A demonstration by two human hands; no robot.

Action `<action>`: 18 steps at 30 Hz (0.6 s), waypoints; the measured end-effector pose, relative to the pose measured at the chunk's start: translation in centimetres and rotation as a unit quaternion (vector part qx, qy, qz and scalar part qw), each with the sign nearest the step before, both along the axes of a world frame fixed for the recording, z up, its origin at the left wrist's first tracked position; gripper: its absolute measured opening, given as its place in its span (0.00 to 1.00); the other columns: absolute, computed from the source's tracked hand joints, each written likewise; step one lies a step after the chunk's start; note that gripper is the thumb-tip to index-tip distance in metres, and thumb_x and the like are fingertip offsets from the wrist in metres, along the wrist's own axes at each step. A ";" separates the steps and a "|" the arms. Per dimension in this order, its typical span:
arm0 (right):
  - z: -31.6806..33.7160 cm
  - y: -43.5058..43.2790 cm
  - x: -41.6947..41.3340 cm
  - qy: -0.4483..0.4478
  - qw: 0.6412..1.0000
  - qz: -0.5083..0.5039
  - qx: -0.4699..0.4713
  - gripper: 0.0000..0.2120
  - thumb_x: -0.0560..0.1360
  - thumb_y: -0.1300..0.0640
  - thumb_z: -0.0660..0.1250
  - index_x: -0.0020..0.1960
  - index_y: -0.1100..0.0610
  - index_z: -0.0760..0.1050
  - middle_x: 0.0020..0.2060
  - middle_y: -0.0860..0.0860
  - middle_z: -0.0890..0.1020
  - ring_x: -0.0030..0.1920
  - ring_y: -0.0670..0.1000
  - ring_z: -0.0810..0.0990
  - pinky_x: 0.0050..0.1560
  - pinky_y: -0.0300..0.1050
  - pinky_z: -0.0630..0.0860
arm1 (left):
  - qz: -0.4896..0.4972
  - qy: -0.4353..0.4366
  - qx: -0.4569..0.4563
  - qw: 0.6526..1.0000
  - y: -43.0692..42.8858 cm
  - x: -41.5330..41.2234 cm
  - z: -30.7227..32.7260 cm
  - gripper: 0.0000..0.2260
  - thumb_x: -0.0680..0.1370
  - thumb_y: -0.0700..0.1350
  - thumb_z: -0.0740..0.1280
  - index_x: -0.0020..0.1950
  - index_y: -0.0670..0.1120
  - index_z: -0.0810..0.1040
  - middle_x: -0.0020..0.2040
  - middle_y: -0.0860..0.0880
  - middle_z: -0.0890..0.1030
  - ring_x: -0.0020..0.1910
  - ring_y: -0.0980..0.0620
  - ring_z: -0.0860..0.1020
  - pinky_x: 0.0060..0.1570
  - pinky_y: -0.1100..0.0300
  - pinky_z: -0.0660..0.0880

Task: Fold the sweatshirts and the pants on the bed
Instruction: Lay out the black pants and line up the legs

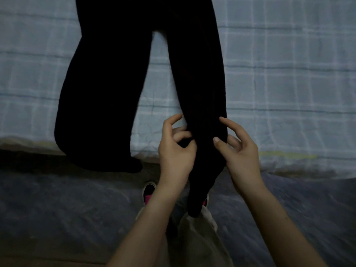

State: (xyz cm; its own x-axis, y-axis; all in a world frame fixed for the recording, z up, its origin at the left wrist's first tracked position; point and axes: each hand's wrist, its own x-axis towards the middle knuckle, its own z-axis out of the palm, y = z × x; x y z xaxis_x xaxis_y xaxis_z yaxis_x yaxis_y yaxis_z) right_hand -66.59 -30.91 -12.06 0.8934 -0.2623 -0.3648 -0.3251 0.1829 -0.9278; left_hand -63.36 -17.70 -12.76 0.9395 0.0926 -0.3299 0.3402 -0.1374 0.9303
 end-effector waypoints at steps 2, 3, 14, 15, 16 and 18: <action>0.1 -0.4 0.3 -0.001 1.000 0.015 -0.009 0.20 0.78 0.67 0.67 0.65 0.50 0.75 0.49 0.53 0.87 0.54 0.52 0.85 0.50 0.42 0.81 | 0.020 -0.002 0.002 1.000 0.4 -0.1 0.2 0.25 0.73 0.37 0.74 0.63 0.57 0.70 0.43 0.52 0.84 0.52 0.61 0.81 0.54 0.70 0.75; 0.1 -0.5 0.3 -0.001 1.000 0.021 -0.011 0.20 0.78 0.67 0.67 0.65 0.50 0.75 0.49 0.53 0.87 0.54 0.52 0.85 0.50 0.42 0.81 | 0.020 -0.003 0.005 1.000 0.5 -0.2 0.3 0.24 0.74 0.37 0.73 0.62 0.57 0.70 0.42 0.52 0.84 0.54 0.61 0.80 0.56 0.67 0.74; -0.6 -1.6 1.1 -0.017 0.989 0.138 -0.048 0.23 0.77 0.65 0.69 0.70 0.54 0.74 0.61 0.40 0.80 0.62 0.38 0.78 0.55 0.29 0.74 | -0.076 -0.046 0.044 0.995 0.1 -0.6 -0.3 0.27 0.81 0.39 0.63 0.67 0.71 0.66 0.57 0.70 0.74 0.63 0.64 0.71 0.62 0.66 0.68; -0.7 -1.7 1.2 -0.014 0.988 0.145 -0.046 0.23 0.77 0.66 0.69 0.70 0.54 0.73 0.62 0.40 0.80 0.62 0.38 0.78 0.55 0.29 0.74 | -0.077 -0.036 0.017 0.996 0.1 -0.6 -0.4 0.25 0.82 0.38 0.62 0.69 0.67 0.67 0.61 0.65 0.75 0.65 0.63 0.72 0.64 0.64 0.69; -0.7 -1.8 1.3 -0.013 0.988 0.149 -0.048 0.23 0.77 0.66 0.69 0.70 0.54 0.73 0.61 0.40 0.80 0.61 0.38 0.78 0.55 0.29 0.74 | -0.079 -0.028 -0.003 0.996 0.1 -0.5 -0.4 0.23 0.82 0.37 0.61 0.70 0.62 0.68 0.64 0.58 0.76 0.66 0.62 0.72 0.66 0.61 0.70; -0.7 -1.9 1.4 -0.014 0.986 0.155 -0.060 0.22 0.77 0.66 0.68 0.69 0.54 0.74 0.60 0.40 0.80 0.60 0.38 0.79 0.54 0.30 0.75 | -0.082 -0.027 -0.016 0.996 0.2 -0.3 -0.5 0.22 0.81 0.35 0.61 0.72 0.55 0.70 0.66 0.50 0.76 0.66 0.57 0.74 0.68 0.55 0.71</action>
State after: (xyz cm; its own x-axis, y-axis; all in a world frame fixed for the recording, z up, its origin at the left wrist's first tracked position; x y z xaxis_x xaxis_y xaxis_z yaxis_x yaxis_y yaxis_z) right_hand -65.20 -32.84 -12.76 0.9469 -0.0144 -0.3212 -0.3215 -0.0324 -0.9464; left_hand -63.63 -17.52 -13.27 0.9575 -0.0740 -0.2786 0.2646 -0.1578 0.9513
